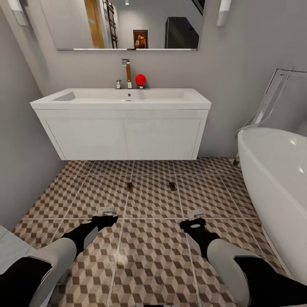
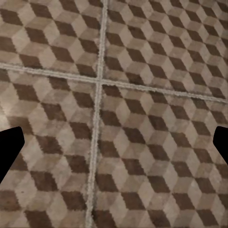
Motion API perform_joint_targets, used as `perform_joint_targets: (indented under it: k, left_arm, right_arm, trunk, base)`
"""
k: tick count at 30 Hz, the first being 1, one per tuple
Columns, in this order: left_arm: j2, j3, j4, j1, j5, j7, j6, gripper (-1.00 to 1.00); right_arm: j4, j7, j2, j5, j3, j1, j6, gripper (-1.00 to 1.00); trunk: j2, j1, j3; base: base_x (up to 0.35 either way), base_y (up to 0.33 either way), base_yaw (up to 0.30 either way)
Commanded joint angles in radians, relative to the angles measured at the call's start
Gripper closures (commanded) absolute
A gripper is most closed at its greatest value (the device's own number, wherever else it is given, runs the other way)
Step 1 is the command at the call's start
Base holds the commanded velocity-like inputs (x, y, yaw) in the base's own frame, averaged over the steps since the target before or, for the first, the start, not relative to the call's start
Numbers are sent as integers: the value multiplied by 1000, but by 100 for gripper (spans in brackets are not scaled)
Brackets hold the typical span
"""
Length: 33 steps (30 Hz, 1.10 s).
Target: Take the four mousetraps from the cabinet in the bathroom and place them on the bathroom floor. Make sure all four end up on the same floor surface, and ensure that at least two of them are either under or directly next to the same bathroom sink.
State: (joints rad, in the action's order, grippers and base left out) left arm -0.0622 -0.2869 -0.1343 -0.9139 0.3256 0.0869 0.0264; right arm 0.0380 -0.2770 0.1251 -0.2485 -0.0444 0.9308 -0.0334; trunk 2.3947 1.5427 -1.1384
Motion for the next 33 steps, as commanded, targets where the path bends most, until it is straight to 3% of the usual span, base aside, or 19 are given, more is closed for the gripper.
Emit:
perform_joint_targets:
  k: [1, 13, 33]
  left_arm:
    - [-1, -8, -1, 0, 10, 2, 3, -100]
    - [-1, -9, -2, 0, 10, 2, 3, -100]
    - [4, -9, -1, 0, 9, 2, 4, -100]
  right_arm:
    - [0, -4, 0, -9, -5, 0, -3, -100]
    - [0, -4, -1, -9, -5, 0, -3, -100]
    - [0, -3, -1, -9, -5, 0, -3, -100]
  trunk:
    - [0, 0, -1]
    - [0, 0, -1]
    - [-140, -77, 62]
  base:
    - [0, 0, 0]
    - [0, 0, 0]
    - [0, 0, 0]
